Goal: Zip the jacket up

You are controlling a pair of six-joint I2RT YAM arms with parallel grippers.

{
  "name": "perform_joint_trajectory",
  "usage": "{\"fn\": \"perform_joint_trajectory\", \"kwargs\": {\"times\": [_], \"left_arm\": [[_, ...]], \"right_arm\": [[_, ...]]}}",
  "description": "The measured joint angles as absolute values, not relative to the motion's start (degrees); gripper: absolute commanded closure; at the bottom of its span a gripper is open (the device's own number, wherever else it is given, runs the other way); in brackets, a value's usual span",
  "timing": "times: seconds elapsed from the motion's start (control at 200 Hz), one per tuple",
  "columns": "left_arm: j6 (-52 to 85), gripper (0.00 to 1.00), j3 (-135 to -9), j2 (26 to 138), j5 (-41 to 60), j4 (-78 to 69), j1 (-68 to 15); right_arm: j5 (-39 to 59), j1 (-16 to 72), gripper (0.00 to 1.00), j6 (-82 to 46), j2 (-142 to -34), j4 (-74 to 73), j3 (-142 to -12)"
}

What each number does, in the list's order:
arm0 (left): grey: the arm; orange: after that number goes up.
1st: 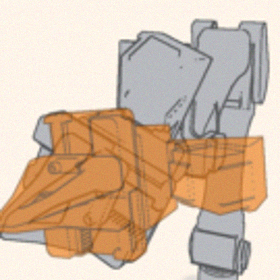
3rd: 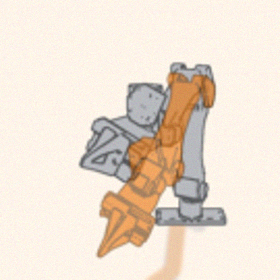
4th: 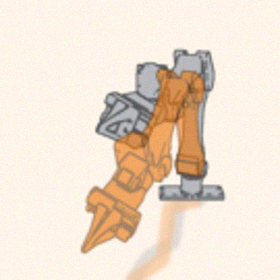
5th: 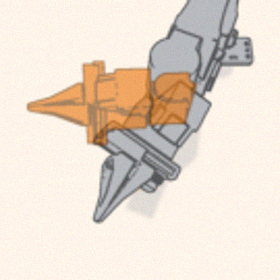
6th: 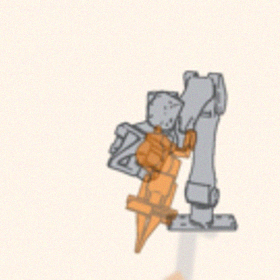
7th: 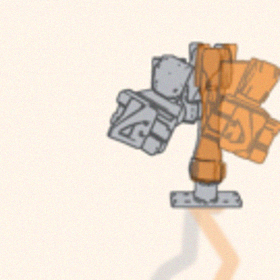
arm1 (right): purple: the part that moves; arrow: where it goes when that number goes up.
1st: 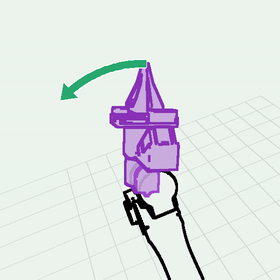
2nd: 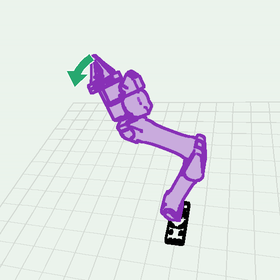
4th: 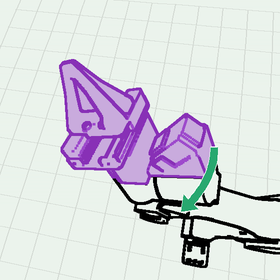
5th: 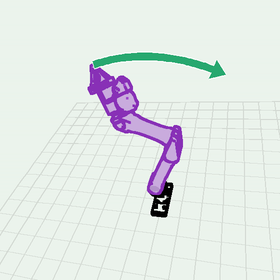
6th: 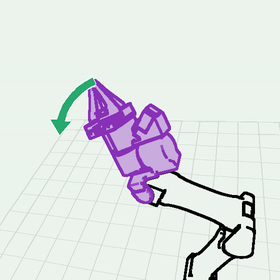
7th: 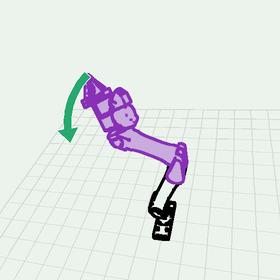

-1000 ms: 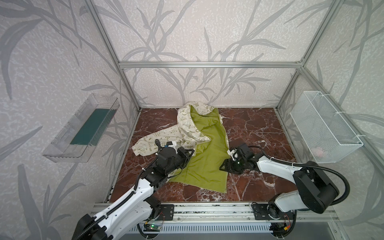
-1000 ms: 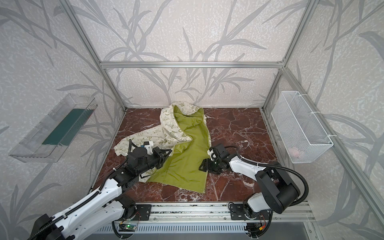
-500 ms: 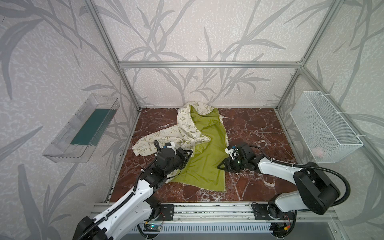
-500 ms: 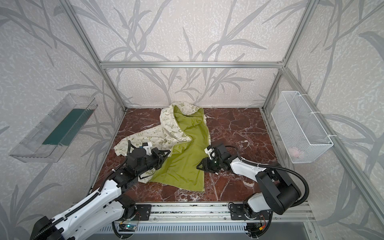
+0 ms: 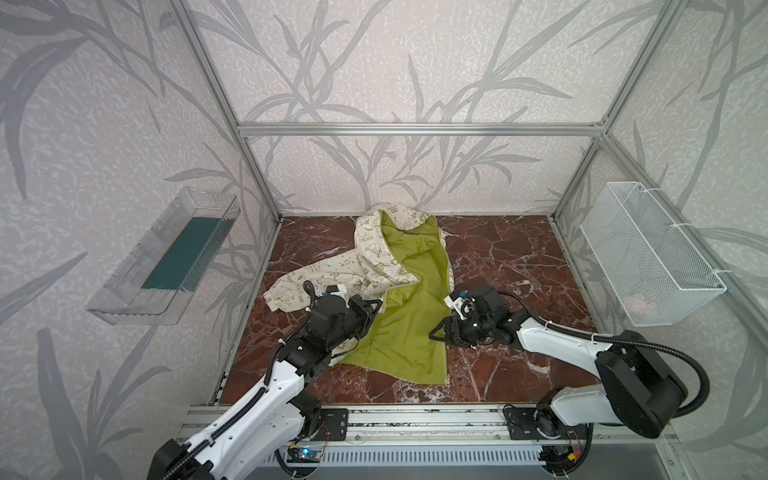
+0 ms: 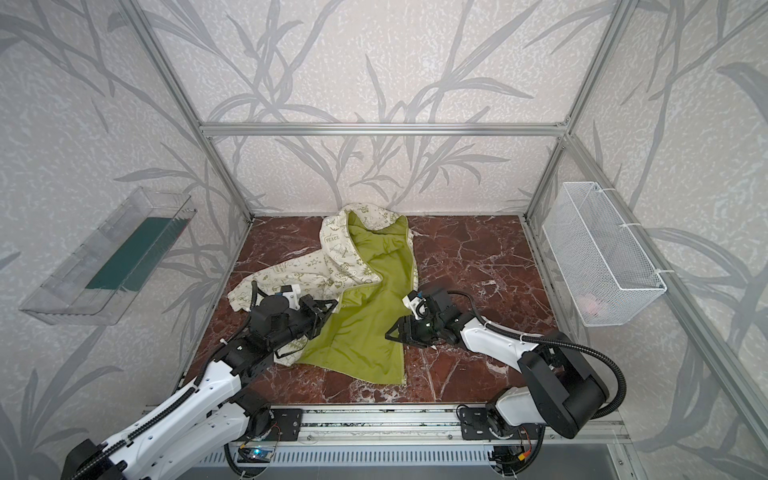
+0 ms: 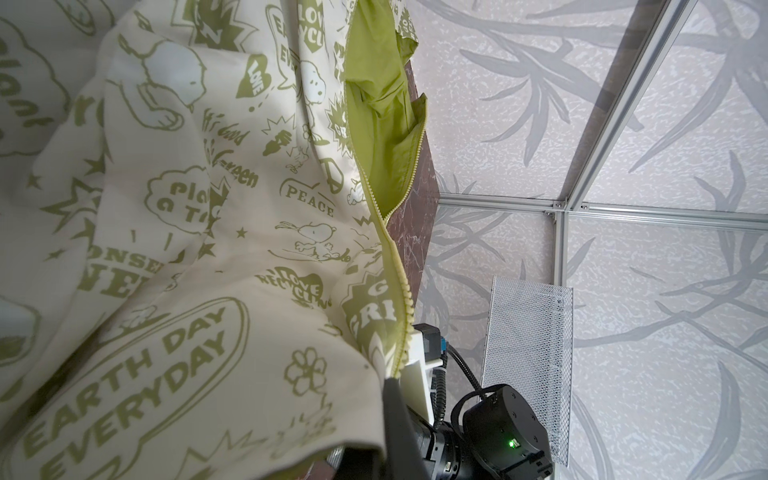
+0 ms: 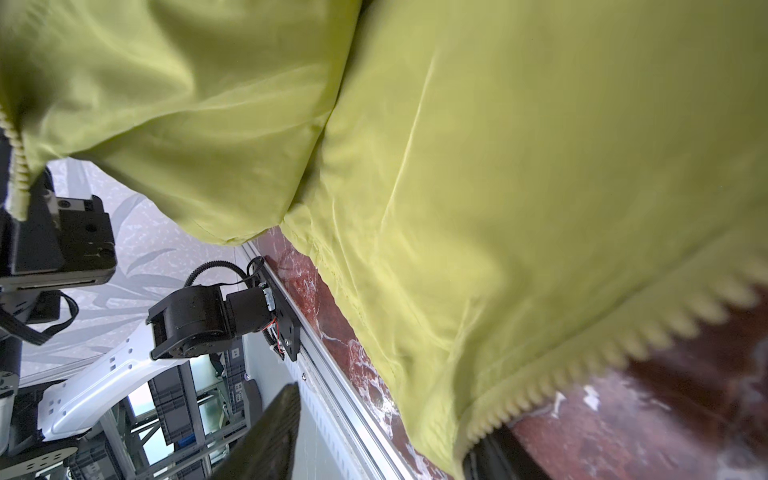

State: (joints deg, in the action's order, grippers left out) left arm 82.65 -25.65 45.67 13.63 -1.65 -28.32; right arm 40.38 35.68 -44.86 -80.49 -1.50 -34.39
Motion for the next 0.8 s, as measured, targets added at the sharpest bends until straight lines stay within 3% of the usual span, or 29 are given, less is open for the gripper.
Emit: {"fn": "perform_joint_trajectory", "kwargs": {"times": [0.8], "left_arm": [[81.52,1.0,-24.14,41.71,16.84,1.89,-21.08]], "right_arm": [[41.32,43.29,0.36,-56.84,-95.5,-16.93,-42.39]]}}
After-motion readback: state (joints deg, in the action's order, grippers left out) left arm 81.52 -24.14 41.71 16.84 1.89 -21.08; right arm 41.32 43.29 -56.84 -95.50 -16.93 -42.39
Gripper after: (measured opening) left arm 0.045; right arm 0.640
